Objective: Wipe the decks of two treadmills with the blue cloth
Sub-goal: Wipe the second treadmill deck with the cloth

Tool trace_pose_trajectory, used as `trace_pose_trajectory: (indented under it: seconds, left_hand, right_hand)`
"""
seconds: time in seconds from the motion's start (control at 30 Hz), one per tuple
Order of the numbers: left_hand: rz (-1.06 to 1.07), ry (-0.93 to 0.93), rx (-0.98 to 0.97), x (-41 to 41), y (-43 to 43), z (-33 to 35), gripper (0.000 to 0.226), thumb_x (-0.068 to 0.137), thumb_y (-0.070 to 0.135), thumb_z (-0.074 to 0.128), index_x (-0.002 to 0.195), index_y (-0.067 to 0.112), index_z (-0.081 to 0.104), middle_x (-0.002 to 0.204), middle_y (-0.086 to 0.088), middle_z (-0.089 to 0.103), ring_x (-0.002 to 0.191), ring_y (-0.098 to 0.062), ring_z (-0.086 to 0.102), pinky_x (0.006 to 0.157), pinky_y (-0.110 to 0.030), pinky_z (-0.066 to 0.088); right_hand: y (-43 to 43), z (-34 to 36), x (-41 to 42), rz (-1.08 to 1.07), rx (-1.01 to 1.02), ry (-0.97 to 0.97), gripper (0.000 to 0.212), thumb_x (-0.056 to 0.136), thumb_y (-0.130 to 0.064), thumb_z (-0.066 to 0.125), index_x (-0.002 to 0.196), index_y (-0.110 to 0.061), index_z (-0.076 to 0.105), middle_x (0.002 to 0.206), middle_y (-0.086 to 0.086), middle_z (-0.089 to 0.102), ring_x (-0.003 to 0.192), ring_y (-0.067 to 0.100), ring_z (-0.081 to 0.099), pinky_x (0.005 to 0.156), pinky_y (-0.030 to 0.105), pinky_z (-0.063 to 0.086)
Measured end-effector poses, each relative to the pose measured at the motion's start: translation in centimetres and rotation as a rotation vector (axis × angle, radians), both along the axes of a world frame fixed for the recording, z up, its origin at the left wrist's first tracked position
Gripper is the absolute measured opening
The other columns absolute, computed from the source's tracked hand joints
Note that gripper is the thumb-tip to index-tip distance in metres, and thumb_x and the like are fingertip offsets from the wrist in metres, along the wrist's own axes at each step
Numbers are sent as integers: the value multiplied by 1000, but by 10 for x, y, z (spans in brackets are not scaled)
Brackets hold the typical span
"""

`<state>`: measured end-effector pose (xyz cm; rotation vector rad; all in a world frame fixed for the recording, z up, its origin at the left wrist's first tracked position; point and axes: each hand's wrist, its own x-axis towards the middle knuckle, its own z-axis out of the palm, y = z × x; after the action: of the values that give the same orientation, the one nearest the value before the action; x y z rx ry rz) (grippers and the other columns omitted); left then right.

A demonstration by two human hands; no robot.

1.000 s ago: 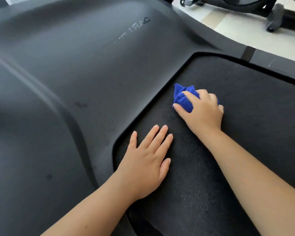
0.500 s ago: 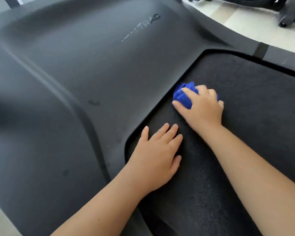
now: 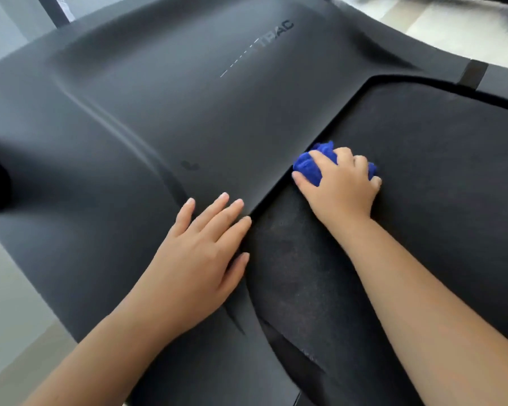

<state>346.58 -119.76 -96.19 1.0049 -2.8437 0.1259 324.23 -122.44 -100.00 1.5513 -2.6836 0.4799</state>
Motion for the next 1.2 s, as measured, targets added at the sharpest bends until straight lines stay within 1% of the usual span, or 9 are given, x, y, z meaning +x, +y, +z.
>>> trace_pose_trajectory:
  seconds: [0.1, 0.2, 0.27, 0.43, 0.6, 0.73, 0.8, 0.93, 1.2]
  left_hand:
    - [11, -20, -8, 3, 1, -6, 49, 91, 36, 33, 122, 8, 59, 134, -9, 52, 129, -26, 42, 106, -46, 20]
    - [15, -15, -32, 0, 3, -7, 52, 91, 38, 32, 123, 7, 58, 135, -10, 51, 129, -27, 42, 106, -47, 21]
    - [4, -5, -35, 1, 3, -7, 52, 92, 38, 30, 124, 7, 58, 135, -10, 51, 129, -27, 42, 106, -48, 22]
    - [0, 70, -36, 2, 3, -6, 49, 92, 34, 31, 125, 8, 56, 135, -9, 51, 130, -26, 41, 106, -45, 20]
    - [-2, 227, 17, 4, 4, -4, 45, 89, 25, 34, 123, 7, 57, 136, -9, 50, 130, -26, 38, 105, -43, 24]
    - [58, 281, 17, 5, 7, 1, 46, 87, 25, 34, 121, 5, 57, 135, -11, 50, 130, -28, 39, 101, -49, 24]
    - [81, 288, 20, 3, 11, 3, 47, 87, 26, 34, 122, 6, 57, 136, -10, 50, 130, -27, 39, 101, -48, 22]
    - [54, 266, 35, -5, 25, 1, 46, 87, 25, 34, 123, 7, 57, 136, -10, 49, 130, -27, 38, 102, -48, 21]
    - [76, 262, 129, -34, 48, -14, 44, 84, 8, 38, 124, 4, 55, 137, -14, 47, 129, -36, 39, 97, -59, 28]
  right_hand:
    - [53, -10, 43, 183, -220, 131, 53, 74, -60, 43, 110, -28, 67, 109, 4, 61, 99, 30, 56, 76, 47, 43]
    - [68, -12, 43, 321, -237, 140, 52, 71, -62, 44, 103, -29, 69, 104, 2, 64, 92, 29, 60, 71, 44, 45]
    - [52, -7, 28, 323, -197, 163, 53, 72, -65, 45, 106, -31, 67, 105, 2, 61, 93, 30, 57, 73, 43, 43]
    - [5, 4, 12, -17, 4, 15, 52, 85, -58, 49, 131, -34, 48, 131, 2, 43, 119, 27, 36, 95, 46, 30]
    - [75, -9, 70, 241, -205, 114, 49, 71, -59, 47, 106, -31, 67, 108, 3, 61, 98, 29, 56, 79, 46, 42]
    - [106, -12, 62, 535, -296, 102, 49, 70, -59, 47, 103, -30, 70, 107, 1, 64, 95, 28, 60, 76, 44, 45]
    - [91, -12, 50, 508, -300, 123, 49, 69, -60, 47, 98, -29, 72, 101, 1, 65, 89, 29, 61, 71, 43, 45]
    - [63, -6, 57, 215, -183, 84, 45, 65, -56, 55, 93, -25, 72, 93, 6, 64, 83, 32, 59, 69, 48, 44]
    - [164, -12, 38, 450, -248, 77, 49, 71, -58, 47, 102, -28, 71, 107, 1, 65, 96, 28, 61, 74, 42, 44]
